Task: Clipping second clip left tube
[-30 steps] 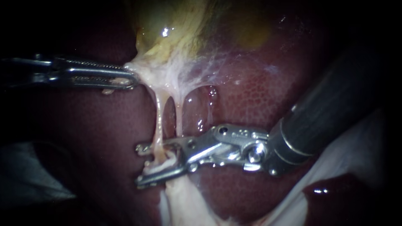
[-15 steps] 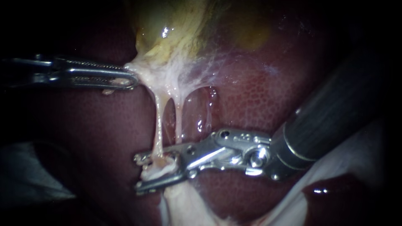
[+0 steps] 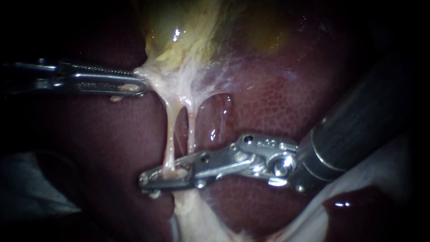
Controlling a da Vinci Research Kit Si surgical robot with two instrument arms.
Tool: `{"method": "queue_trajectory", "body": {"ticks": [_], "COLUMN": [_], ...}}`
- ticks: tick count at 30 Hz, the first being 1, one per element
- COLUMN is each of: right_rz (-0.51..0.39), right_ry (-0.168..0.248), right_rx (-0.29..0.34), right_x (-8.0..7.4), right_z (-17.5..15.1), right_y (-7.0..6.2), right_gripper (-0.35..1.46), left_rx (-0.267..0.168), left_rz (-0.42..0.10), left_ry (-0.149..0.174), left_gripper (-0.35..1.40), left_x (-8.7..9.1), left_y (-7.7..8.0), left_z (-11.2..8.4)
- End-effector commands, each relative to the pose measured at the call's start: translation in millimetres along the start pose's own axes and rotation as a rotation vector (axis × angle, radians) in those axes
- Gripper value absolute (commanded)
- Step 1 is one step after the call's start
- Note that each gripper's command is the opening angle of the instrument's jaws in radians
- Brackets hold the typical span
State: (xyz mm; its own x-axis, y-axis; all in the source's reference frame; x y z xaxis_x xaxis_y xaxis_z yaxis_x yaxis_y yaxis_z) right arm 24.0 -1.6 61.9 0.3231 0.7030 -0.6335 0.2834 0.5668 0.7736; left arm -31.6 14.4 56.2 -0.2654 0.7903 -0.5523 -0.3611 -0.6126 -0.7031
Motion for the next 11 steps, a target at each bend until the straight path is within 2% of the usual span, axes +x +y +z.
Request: {"method": "queue_trajectory", "body": {"ticks": [1, 11], "right_rz": [-0.002, -0.004], "right_ry": [-0.001, -0.004], "right_rx": [0.003, 0.012], "right_x": [0.0, 0.0], "right_z": [0.1, 0.0], "right_y": [0.1, 0.3], "right_gripper": [-0.35, -0.35], "left_rx": [0.000, 0.000], "left_rz": [0.000, 0.000], "left_ry": [0.000, 0.000], "left_gripper": [-0.35, -0.35], "left_x": [0.0, 0.0], "left_y": [0.0, -0.1], "left_z": [0.0, 0.0]}}
